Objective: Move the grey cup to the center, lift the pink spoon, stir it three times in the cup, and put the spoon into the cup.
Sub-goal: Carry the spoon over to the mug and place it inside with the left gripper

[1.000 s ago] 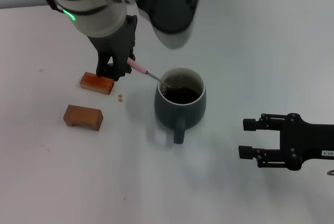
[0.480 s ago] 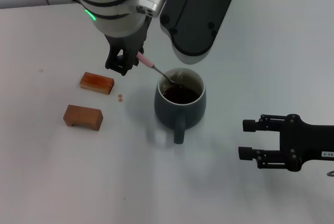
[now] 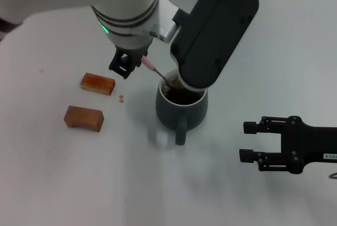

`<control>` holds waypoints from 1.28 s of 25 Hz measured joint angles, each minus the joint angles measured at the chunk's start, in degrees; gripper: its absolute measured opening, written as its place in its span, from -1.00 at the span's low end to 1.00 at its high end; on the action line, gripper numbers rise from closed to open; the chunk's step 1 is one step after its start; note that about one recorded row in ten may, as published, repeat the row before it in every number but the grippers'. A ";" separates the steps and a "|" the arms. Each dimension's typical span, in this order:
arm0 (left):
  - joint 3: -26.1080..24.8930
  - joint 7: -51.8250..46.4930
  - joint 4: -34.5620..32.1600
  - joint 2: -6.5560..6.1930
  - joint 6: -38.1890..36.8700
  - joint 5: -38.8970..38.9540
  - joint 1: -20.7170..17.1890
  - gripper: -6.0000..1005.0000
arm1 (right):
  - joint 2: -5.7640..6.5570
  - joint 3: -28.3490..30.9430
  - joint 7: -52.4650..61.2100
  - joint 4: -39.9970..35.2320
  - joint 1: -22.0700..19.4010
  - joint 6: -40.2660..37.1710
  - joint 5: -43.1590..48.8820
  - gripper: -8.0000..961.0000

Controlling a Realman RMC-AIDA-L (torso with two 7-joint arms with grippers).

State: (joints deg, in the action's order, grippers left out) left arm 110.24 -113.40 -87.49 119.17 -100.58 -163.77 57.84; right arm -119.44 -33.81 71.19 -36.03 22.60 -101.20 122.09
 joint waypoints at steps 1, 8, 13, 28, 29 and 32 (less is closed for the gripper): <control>0.53 0.05 0.02 0.00 0.12 -0.19 0.00 -0.73 | 0.00 -0.02 0.00 0.05 0.02 -0.01 0.00 0.51; 6.13 -0.20 -0.61 0.00 3.16 -0.56 -0.88 -0.73 | 0.04 -1.33 0.00 0.31 0.06 0.03 -0.40 0.51; 6.65 -0.40 -0.91 0.01 3.01 -0.48 -1.17 -0.73 | 0.06 -1.36 0.00 0.30 0.07 0.24 -0.41 0.51; 5.42 0.44 -1.05 0.00 1.94 -1.91 -2.28 -0.73 | 0.14 -1.34 0.59 0.26 0.84 0.57 -0.30 0.51; 5.59 0.55 -1.08 0.00 2.67 -1.91 -2.26 -0.73 | 0.16 -1.34 0.62 0.26 0.96 0.59 -0.24 0.51; 6.04 0.92 -0.92 0.01 4.61 -1.90 -2.14 -0.73 | 0.19 -1.34 0.62 0.29 1.24 0.64 -0.17 0.51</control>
State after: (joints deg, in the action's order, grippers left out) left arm 116.28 -112.48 -88.41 119.18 -95.96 -165.67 55.70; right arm -119.26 -35.16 71.82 -35.74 23.84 -100.55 121.92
